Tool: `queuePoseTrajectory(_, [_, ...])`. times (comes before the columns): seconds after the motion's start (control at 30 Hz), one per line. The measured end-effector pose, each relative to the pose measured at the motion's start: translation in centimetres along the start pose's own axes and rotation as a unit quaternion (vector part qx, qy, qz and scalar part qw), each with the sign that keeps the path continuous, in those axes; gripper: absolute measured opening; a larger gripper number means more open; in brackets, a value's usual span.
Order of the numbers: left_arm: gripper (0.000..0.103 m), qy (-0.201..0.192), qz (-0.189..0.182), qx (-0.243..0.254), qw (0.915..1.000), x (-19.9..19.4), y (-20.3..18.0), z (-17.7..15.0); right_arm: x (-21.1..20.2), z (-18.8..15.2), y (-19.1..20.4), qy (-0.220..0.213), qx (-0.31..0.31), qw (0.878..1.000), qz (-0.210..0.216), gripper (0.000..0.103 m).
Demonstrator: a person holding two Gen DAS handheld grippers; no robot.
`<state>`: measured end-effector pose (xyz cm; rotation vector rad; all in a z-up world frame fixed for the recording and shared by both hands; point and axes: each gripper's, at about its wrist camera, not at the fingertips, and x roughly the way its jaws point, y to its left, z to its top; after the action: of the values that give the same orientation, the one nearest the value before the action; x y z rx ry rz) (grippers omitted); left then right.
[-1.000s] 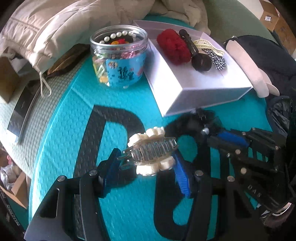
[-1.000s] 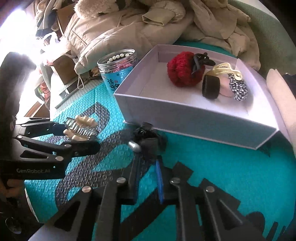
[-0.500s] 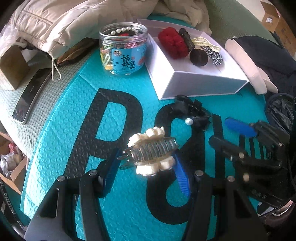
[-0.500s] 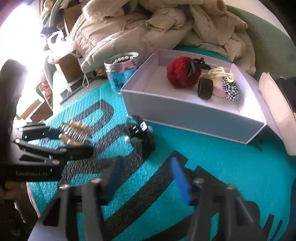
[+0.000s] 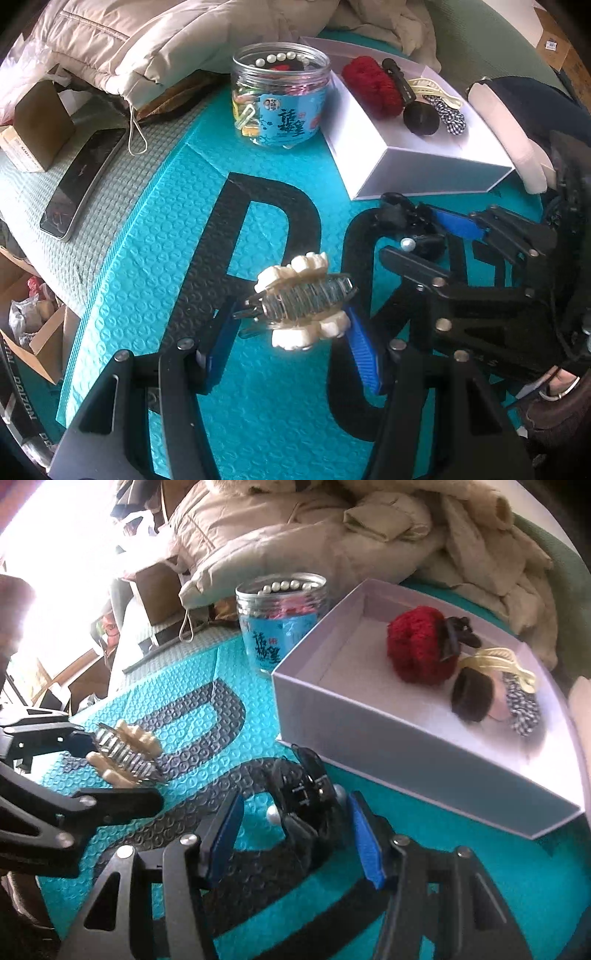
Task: Organize objects
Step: 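Grasp gold bear claw clip with left tool while right tool grasps black bow clip, then lift gold bear clip in left tool while right tool lifts black bow clip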
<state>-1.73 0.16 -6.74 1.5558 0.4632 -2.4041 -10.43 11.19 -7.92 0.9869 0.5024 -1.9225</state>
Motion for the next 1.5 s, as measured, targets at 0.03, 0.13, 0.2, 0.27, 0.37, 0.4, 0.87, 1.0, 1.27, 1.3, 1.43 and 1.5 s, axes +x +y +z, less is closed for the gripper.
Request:
queuePoseTrajectory(0.03, [0.055, 0.0, 0.001, 0.001, 1.0, 0.0, 0.1, 0.0, 0.0, 0.0, 0.2, -0.006, -0.006, 1.0, -0.004, 0.058])
queuePoseTrajectory(0.13, [0.055, 0.0, 0.003, 0.001, 1.0, 0.2, 0.1, -0.1, 0.2, -0.2, 1.0, -0.009, -0.028, 1.0, -0.012, 0.052])
queuePoseTrajectory(0.2, [0.055, -0.002, 0.006, 0.002, 1.0, 0.4, -0.1, -0.1, 0.1, -0.3, 1.4, -0.013, -0.034, 0.999, -0.012, 0.041])
queuePoseTrajectory(0.27, [0.055, -0.004, 0.007, 0.002, 1.0, 0.4, -0.2, -0.2, 0.0, -0.4, 1.8, -0.012, -0.041, 0.999, -0.016, 0.041])
queuePoseTrajectory(0.37, [0.055, -0.007, 0.007, 0.003, 0.9999, 0.2, -0.3, -0.4, -0.3, -0.7, 2.1, -0.007, -0.045, 0.999, -0.008, 0.041])
queuePoseTrajectory(0.4, [0.055, -0.007, 0.005, 0.003, 1.0, 0.2, -0.4, -0.4, -0.4, -0.8, 2.1, -0.005, -0.044, 0.999, -0.007, 0.041])
queuePoseTrajectory(0.87, [0.054, -0.022, -0.003, 0.018, 0.9996, -1.9, -2.6, -1.9, -4.5, -2.9, 1.5, -0.002, -0.014, 1.0, -0.018, 0.041])
queuePoseTrajectory(1.0, [0.054, -0.016, 0.005, 0.026, 0.9995, -1.3, -3.3, -2.5, -5.5, -3.8, 1.4, 0.0, -0.01, 1.0, -0.027, 0.041])
queuePoseTrajectory(1.27, [0.054, -0.014, 0.015, 0.043, 0.9989, -0.3, -4.1, -2.8, -6.6, -5.4, 1.1, 0.005, 0.005, 0.999, -0.033, 0.041])
queuePoseTrajectory(1.3, [0.054, -0.014, 0.018, 0.046, 0.9987, -0.2, -4.3, -2.8, -6.7, -5.5, 1.0, 0.006, 0.006, 0.999, -0.034, 0.041])
queuePoseTrajectory(1.43, [0.047, -0.021, 0.02, 0.054, 0.9981, 0.1, -4.8, -2.6, -6.9, -5.6, 0.8, 0.004, 0.01, 0.999, -0.035, 0.041])
queuePoseTrajectory(1.5, [0.034, -0.025, 0.03, 0.059, 0.9975, 0.2, -5.0, -2.6, -6.9, -5.6, 0.7, 0.004, 0.011, 0.999, -0.035, 0.041])
